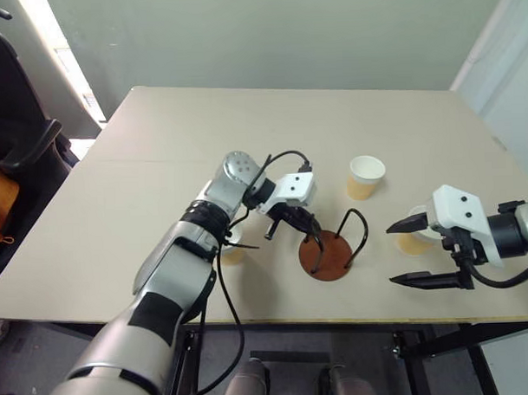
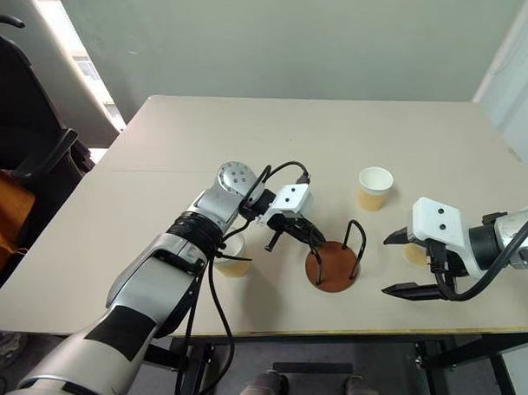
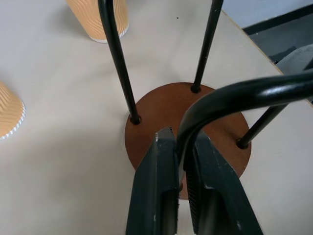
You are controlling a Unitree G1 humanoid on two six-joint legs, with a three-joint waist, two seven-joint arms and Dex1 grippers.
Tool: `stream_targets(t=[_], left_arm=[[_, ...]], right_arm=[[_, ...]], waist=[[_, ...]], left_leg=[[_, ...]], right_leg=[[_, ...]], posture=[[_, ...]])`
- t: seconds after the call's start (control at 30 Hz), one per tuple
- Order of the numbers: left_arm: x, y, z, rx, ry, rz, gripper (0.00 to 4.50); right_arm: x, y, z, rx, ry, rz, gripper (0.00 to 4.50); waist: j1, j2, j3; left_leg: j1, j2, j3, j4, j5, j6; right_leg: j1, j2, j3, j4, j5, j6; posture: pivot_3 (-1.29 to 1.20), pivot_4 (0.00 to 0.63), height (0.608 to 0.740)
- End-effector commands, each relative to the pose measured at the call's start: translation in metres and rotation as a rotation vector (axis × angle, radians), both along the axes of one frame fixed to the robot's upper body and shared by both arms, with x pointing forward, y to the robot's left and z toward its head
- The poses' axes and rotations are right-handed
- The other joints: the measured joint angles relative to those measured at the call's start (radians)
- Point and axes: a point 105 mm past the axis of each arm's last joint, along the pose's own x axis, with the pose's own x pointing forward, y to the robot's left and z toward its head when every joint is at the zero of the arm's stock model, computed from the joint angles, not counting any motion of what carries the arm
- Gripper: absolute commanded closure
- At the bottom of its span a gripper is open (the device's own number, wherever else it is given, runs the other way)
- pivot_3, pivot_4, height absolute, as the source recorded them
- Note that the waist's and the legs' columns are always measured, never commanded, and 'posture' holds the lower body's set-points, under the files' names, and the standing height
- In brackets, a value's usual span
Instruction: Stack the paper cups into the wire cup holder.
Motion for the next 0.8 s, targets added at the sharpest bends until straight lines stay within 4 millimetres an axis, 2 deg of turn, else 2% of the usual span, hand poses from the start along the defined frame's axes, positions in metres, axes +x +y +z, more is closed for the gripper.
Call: stream_targets(t=[0.03,0.17,0.3,0.43,0.53,0.6,0.7,0.8], left_arm=[[0.005,0.000,0.008,-0.002,-0.054,0.010,3.01],[0.010,0.007,0.009,0.000,-0.089,0.033,1.53],[0.018,0.017,0.020,-0.015,-0.160,0.068,0.08],[0.024,0.034,0.055,-0.103,-0.193,0.120,0.08],[0.016,0.052,0.077,-0.142,-0.194,0.103,0.08],[0.007,0.062,0.084,-0.147,-0.194,0.099,0.08],[-0.019,0.086,0.099,-0.168,-0.192,0.105,0.08],[-0.038,0.094,0.109,-0.209,-0.167,0.136,0.08]], right_arm=[[0.000,-0.003,0.012,-0.018,-0.052,0.001,0.00],[0.003,-0.008,0.015,-0.032,-0.062,-0.009,0.00],[0.010,-0.023,0.023,-0.062,-0.086,-0.055,0.00],[0.025,-0.052,0.027,-0.123,-0.116,-0.154,0.00],[0.037,-0.065,0.022,-0.158,-0.119,-0.195,0.00],[0.043,-0.069,0.019,-0.162,-0.117,-0.211,0.00],[0.053,-0.074,0.005,-0.184,-0.094,-0.220,0.00],[0.058,-0.072,-0.003,-0.178,-0.072,-0.207,0.00]], waist=[[0.000,0.000,0.000],[0.000,0.000,0.000],[0.000,0.000,0.000],[0.000,0.000,0.000],[-0.003,0.000,0.000],[-0.007,0.000,0.000],[-0.019,0.001,0.000],[-0.024,0.001,0.000]], left_leg=[[0.000,0.000,0.000,0.000,0.000,0.000],[-0.001,-0.001,0.001,0.000,0.000,0.000],[-0.001,-0.001,0.003,0.000,0.000,0.000],[-0.001,-0.001,0.007,0.000,0.000,0.001],[-0.001,-0.001,0.011,0.000,-0.002,0.003],[0.000,-0.001,0.014,0.000,-0.002,0.004],[0.000,-0.001,0.017,0.000,-0.002,0.004],[0.000,0.000,0.019,0.000,-0.004,0.004]], right_leg=[[0.000,0.000,0.000,0.000,0.000,0.001],[0.000,0.000,0.002,-0.001,-0.001,0.002],[0.000,0.000,0.005,-0.001,-0.002,0.004],[-0.001,0.000,0.010,-0.002,-0.002,0.006],[-0.002,0.001,0.017,-0.005,-0.001,0.008],[-0.002,0.002,0.020,-0.007,0.000,0.010],[-0.003,0.001,0.023,-0.009,0.001,0.012],[-0.004,0.001,0.023,-0.010,0.001,0.012]], posture=[[0.00,0.150,0.740],[0.00,0.150,0.740],[0.00,0.150,0.740],[0.00,0.150,0.740],[0.00,0.150,0.740],[0.00,0.150,0.740],[0.00,0.150,0.740],[0.00,0.150,0.740]])
